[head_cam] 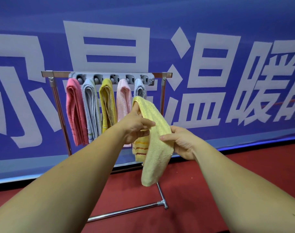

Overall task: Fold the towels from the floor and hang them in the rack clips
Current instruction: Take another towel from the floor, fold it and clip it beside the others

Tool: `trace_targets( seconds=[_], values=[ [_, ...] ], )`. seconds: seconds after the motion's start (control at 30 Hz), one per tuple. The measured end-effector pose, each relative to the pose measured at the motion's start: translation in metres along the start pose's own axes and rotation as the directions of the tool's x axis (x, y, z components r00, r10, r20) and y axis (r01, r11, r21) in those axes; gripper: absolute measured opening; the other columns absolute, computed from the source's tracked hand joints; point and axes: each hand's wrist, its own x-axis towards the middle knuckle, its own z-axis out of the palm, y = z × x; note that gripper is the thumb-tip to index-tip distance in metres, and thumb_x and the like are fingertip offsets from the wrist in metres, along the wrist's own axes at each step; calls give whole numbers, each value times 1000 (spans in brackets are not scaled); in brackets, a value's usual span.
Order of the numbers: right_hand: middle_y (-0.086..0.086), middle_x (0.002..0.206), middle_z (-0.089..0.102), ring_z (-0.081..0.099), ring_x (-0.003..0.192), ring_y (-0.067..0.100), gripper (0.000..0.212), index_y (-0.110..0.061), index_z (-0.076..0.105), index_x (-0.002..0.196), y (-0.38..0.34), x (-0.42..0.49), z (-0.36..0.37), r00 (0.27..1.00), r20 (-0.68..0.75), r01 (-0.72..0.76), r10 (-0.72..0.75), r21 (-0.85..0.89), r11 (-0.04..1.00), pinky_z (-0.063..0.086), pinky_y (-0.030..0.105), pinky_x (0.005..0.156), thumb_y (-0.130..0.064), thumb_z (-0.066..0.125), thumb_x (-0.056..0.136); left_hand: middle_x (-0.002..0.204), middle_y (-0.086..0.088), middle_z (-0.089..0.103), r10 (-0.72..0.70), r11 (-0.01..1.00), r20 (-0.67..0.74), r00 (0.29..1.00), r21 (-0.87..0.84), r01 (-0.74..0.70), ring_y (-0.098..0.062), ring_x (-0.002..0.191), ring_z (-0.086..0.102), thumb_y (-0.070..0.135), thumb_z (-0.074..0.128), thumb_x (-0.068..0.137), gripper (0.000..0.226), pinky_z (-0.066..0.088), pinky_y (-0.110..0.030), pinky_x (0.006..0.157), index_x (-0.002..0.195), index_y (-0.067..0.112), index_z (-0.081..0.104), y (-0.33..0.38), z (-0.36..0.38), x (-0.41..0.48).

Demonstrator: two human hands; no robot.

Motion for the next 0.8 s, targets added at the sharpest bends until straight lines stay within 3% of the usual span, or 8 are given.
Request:
trace_targets(
  seconds=[0.1,0.17,0.27,0.47,0.63,0.7,0.77,0.8],
  values=[
    [17,123,77,75,115,35,47,-6,66,133,6,-4,-2,998,33,-44,46,-70,997,61,50,94,1,79,89,143,-13,56,50,998,-75,996,-19,-52,-41,121,67,-15,69,90,110,64,-51,91,157,59,24,10,4,2],
    [18,122,78,75,115,36,44,-5,68,131,11,-7,-3,997,49,-55,61,-109,993,59,52,101,2,78,89,141,-15,53,80,995,-121,989,-47,-86,-42,119,66,-17,66,91,109,65,-56,89,160,55,22,17,7,3],
    [18,120,78,75,113,36,40,-3,69,130,16,-11,-3,997,31,-64,67,-93,994,59,52,101,4,75,91,142,-17,53,105,991,-167,980,-69,-118,-41,117,67,-19,63,91,106,64,-40,69,160,51,24,20,7,6],
    [15,119,79,76,113,33,43,-5,69,128,34,-15,-6,996,18,-86,91,-165,982,60,51,98,12,71,89,137,-16,52,118,976,-251,961,-149,-159,-39,114,68,-17,59,94,105,63,-39,70,164,50,17,36,5,9],
    [16,117,79,78,107,34,42,-3,70,127,56,-10,-15,988,-4,-153,157,-259,954,63,46,88,6,76,87,134,-17,53,139,961,-318,938,-184,-204,-39,115,66,-19,58,91,96,62,-41,80,159,42,28,47,7,12],
    [13,102,80,77,91,27,30,-3,72,114,59,-12,-16,973,-30,-215,230,-482,849,60,35,70,0,79,85,134,-16,53,137,964,-310,941,-175,-198,-40,116,66,-18,59,92,92,62,-43,84,158,40,31,51,7,12],
    [8,80,70,66,72,22,15,-10,66,92,51,-17,-20,936,-68,-256,344,-803,539,48,28,57,-5,79,87,135,-16,54,121,972,-274,954,-161,-169,-40,118,65,-17,60,92,91,64,-45,84,157,40,32,53,7,12],
    [10,78,65,60,67,22,16,-14,64,88,43,-17,-23,932,-121,-267,342,-867,421,43,27,54,-5,76,89,136,-17,55,112,977,-247,962,-150,-152,-40,119,66,-17,60,92,89,64,-43,81,156,39,34,54,7,11]
  ],
)
